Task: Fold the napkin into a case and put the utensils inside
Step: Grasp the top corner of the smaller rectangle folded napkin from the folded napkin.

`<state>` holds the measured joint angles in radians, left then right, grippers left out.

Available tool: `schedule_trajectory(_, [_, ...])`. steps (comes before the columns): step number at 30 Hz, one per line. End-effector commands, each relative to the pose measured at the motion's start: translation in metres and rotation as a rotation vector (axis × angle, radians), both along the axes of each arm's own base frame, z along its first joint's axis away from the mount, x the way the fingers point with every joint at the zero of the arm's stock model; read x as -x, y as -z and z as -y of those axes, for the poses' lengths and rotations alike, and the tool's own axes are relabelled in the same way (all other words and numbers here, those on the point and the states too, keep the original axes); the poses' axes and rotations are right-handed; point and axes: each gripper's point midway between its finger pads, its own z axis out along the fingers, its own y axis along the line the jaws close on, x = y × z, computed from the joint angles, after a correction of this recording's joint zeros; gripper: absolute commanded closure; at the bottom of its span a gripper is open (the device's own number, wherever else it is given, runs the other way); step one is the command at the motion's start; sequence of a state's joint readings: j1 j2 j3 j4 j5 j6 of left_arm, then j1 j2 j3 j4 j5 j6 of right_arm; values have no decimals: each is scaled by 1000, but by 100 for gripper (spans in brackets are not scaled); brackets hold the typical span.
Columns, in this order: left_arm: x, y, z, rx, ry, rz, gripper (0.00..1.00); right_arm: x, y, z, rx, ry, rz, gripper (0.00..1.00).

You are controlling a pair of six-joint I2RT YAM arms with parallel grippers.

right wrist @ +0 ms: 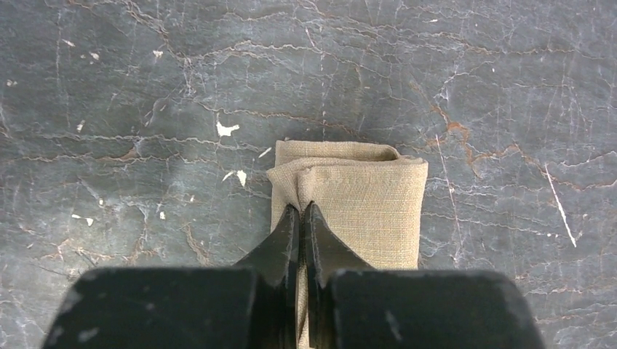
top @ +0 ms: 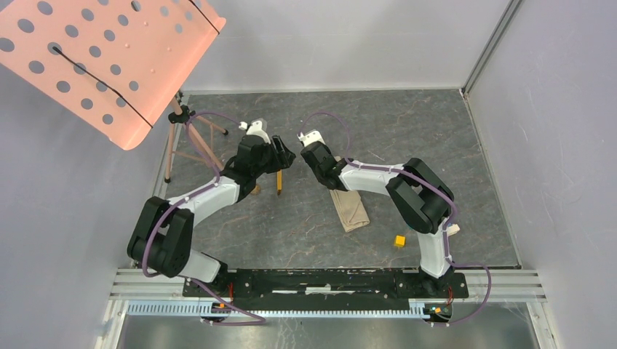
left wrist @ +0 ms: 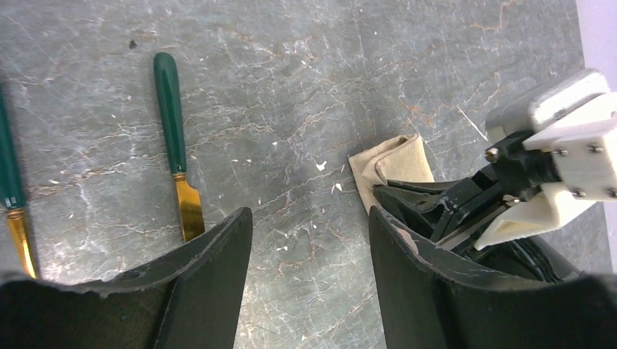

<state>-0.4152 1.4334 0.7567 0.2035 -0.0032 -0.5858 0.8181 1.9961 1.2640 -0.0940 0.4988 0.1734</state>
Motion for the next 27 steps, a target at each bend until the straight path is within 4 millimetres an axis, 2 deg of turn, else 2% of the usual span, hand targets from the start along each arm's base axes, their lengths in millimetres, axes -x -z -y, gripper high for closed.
schedule_trajectory(1, [-8,-5,21,88,68,14,33,-7,-33,-11,-80,-2,68,100])
schedule_trajectory(5, [-10,5,47,135,162,-5,28,-1,-43,-8,-167,-5,60,100])
schedule_trajectory(8, [-14,15,67,104,170,-13,32,2,-51,-3,-262,4,57,100])
schedule_trajectory(12, [-15,30,89,80,169,-18,37,4,-51,10,-343,30,34,100])
schedule_trajectory(20, [-12,32,123,-53,226,81,41,7,-48,24,-479,76,-14,100])
schedule_trajectory(27, [-12,40,136,-168,263,109,63,5,-50,29,-560,88,-34,100])
